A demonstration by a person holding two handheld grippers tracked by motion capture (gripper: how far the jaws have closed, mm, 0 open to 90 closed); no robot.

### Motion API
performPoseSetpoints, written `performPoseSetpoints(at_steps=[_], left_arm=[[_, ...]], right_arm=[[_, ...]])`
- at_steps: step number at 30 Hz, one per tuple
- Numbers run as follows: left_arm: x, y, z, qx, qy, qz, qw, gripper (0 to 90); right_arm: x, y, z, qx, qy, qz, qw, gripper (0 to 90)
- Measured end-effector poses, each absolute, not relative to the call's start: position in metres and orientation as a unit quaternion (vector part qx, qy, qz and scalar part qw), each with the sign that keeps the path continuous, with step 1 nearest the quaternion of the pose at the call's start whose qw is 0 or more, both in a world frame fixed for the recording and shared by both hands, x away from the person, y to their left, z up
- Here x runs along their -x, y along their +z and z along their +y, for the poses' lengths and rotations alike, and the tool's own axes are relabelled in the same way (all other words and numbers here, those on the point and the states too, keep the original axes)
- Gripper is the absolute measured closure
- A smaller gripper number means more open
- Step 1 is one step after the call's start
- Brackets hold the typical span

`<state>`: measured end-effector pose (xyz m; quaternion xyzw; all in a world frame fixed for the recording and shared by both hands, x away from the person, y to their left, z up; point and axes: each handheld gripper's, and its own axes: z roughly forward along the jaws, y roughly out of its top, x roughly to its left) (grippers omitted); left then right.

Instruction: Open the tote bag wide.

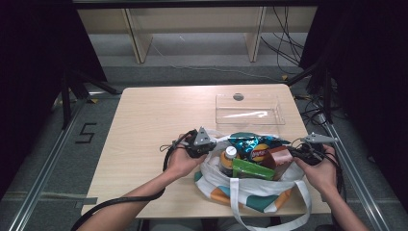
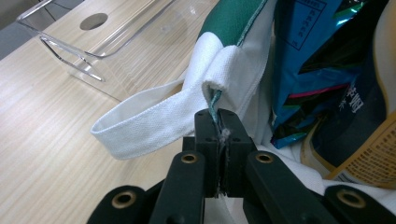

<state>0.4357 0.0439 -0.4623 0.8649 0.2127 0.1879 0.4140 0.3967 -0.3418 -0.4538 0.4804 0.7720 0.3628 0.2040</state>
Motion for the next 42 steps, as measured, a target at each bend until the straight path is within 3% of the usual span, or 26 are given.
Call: performPoseSetpoints(at_steps=[2,3,4,6,9,16,21,24,25,28,32,33,34,38,41,42], left_arm=[[-0.435,-0.46,0.044,-0.865,0.193,0.209,0.414,84.4],[-0.434,-0.455,0.046,-0.866,0.195,0.205,0.413,72.6],[-0.432,-0.452,0.046,-0.858,0.189,0.217,0.426,72.6],[-0.423,-0.436,0.056,-0.845,0.185,0.213,0.455,62.2],[-0.414,-0.429,0.06,-0.835,0.176,0.215,0.475,56.4],[-0.385,-0.415,0.074,-0.836,0.151,0.189,0.492,56.2],[-0.386,-0.428,0.086,-0.841,0.134,0.244,0.464,51.8],[-0.392,-0.439,0.089,-0.839,0.112,0.266,0.462,53.1],[-0.392,-0.44,0.088,-0.84,0.112,0.268,0.459,57.2],[-0.392,-0.441,0.083,-0.845,0.121,0.261,0.45,64.2],[-0.395,-0.444,0.08,-0.861,0.137,0.246,0.423,74.1],[-0.396,-0.446,0.079,-0.861,0.139,0.25,0.42,76.5],[-0.396,-0.446,0.079,-0.862,0.139,0.252,0.418,82.0],[-0.397,-0.445,0.079,-0.858,0.161,0.244,0.422,87.9],[-0.391,-0.437,0.081,-0.841,0.181,0.241,0.449,87.0],[-0.389,-0.434,0.082,-0.83,0.191,0.248,0.461,79.1]], right_arm=[[-0.396,-0.453,-0.341,-0.482,0.37,0.766,0.209,86.7],[-0.39,-0.447,-0.341,-0.495,0.373,0.756,0.211,78.6],[-0.39,-0.447,-0.341,-0.495,0.373,0.756,0.211,78.6],[-0.381,-0.433,-0.35,-0.483,0.392,0.747,0.233,71.4],[-0.366,-0.422,-0.354,-0.501,0.398,0.729,0.244,67.3],[-0.343,-0.417,-0.365,-0.504,0.385,0.732,0.249,65.8],[-0.339,-0.424,-0.369,-0.518,0.372,0.733,0.236,68.7],[-0.338,-0.43,-0.367,-0.515,0.361,0.743,0.229,73.3],[-0.339,-0.433,-0.366,-0.509,0.361,0.749,0.222,78.1],[-0.34,-0.436,-0.365,-0.502,0.35,0.757,0.228,81.5],[-0.339,-0.436,-0.362,-0.53,0.351,0.746,0.199,84.3],[-0.342,-0.439,-0.367,-0.505,0.349,0.76,0.216,84.3],[-0.339,-0.44,-0.362,-0.532,0.348,0.747,0.195,84.4],[-0.341,-0.441,-0.362,-0.525,0.344,0.752,0.202,84.5],[-0.341,-0.442,-0.365,-0.509,0.343,0.76,0.214,84.6],[-0.342,-0.44,-0.366,-0.498,0.345,0.763,0.225,84.6]])
